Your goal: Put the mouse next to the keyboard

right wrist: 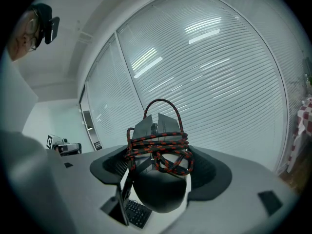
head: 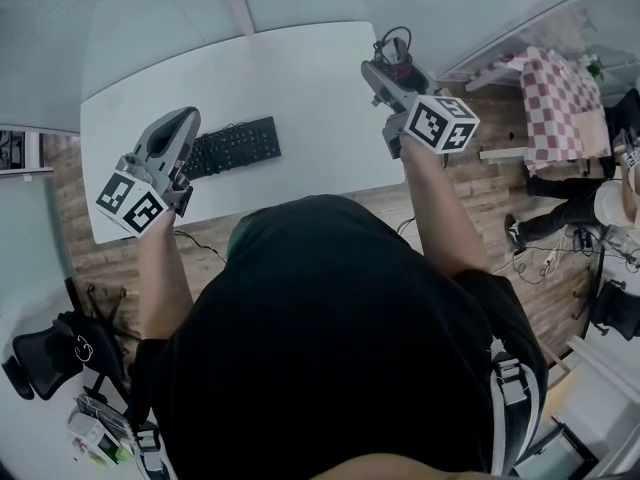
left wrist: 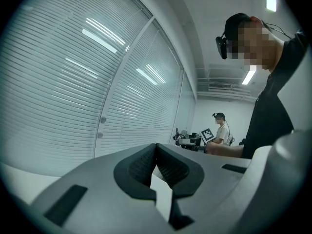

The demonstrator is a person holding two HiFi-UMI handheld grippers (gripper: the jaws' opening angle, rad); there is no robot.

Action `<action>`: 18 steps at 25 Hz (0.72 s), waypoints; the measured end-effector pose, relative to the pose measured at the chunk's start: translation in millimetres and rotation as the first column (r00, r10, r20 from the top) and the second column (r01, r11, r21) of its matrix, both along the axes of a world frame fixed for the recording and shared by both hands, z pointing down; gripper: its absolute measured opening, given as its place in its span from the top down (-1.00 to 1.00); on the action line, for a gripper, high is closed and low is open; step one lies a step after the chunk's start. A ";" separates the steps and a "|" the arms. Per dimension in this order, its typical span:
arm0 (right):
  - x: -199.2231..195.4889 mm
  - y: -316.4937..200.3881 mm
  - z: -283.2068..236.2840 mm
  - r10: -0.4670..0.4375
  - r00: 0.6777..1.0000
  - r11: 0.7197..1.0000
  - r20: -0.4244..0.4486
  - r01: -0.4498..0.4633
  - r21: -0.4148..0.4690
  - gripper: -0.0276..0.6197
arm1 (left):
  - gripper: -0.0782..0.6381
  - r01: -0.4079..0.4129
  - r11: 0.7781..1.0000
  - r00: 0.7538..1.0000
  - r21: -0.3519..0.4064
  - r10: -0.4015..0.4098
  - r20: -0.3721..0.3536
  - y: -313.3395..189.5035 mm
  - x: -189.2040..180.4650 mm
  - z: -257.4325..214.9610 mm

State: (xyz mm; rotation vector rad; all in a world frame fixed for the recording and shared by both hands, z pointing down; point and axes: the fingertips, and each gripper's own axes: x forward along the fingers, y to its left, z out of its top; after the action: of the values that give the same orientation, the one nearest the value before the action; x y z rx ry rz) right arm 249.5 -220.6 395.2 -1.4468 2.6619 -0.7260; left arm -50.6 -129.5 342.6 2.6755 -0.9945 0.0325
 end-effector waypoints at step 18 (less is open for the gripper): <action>-15.2 -17.3 11.7 0.014 1.000 1.000 0.001 -0.014 -0.017 -0.30 | 0.72 -0.018 0.999 1.000 -0.028 0.018 0.001 -20.5 -15.5 15.2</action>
State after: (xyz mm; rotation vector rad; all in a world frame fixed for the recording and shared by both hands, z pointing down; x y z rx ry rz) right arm 234.4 -237.9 407.0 -1.4668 2.6489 -0.7501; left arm -66.1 -150.0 357.8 2.6594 -0.9640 0.0519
